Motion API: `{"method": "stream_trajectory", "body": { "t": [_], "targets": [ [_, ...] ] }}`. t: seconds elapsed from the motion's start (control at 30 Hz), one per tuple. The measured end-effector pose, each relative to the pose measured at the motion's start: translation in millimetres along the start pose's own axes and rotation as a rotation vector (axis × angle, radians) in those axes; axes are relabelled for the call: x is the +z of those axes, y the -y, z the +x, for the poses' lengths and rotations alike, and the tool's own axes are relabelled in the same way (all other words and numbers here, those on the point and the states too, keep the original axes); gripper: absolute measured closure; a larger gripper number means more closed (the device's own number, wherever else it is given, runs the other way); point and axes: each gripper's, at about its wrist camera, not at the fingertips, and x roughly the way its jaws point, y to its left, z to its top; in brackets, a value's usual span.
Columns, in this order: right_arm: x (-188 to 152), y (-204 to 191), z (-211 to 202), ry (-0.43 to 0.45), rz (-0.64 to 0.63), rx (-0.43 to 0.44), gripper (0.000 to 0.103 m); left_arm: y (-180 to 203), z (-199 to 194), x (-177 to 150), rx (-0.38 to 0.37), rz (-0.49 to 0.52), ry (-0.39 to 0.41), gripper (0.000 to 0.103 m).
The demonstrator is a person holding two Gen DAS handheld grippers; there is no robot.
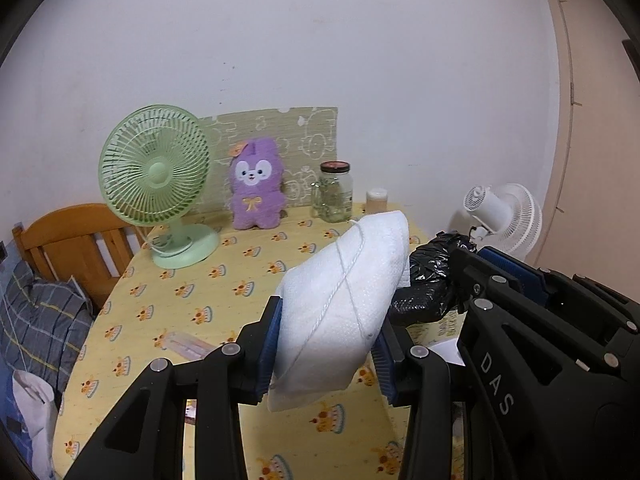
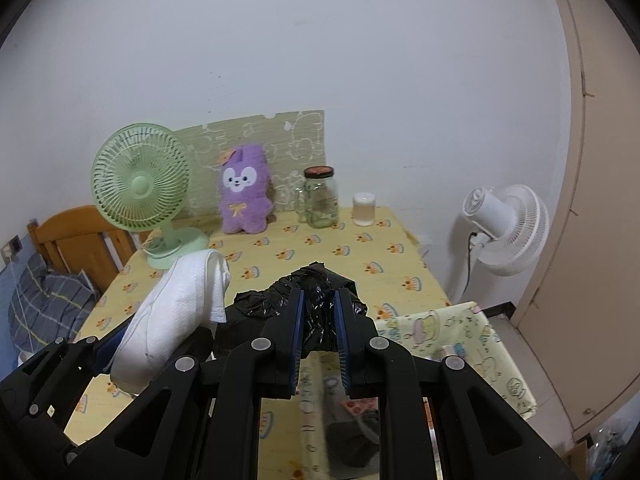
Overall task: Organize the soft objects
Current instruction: 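Carry the white cloth and black bag with both grippers over the box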
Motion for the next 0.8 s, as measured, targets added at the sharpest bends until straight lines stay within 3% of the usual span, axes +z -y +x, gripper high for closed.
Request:
{"method": "stream_trajectory", "body": {
  "t": [0.8],
  "targets": [
    [-9, 60, 8, -0.011, 0.001, -0.068, 0.085, 57, 20, -2, -0.099, 0.025, -0.023, 0.061]
  ]
}}
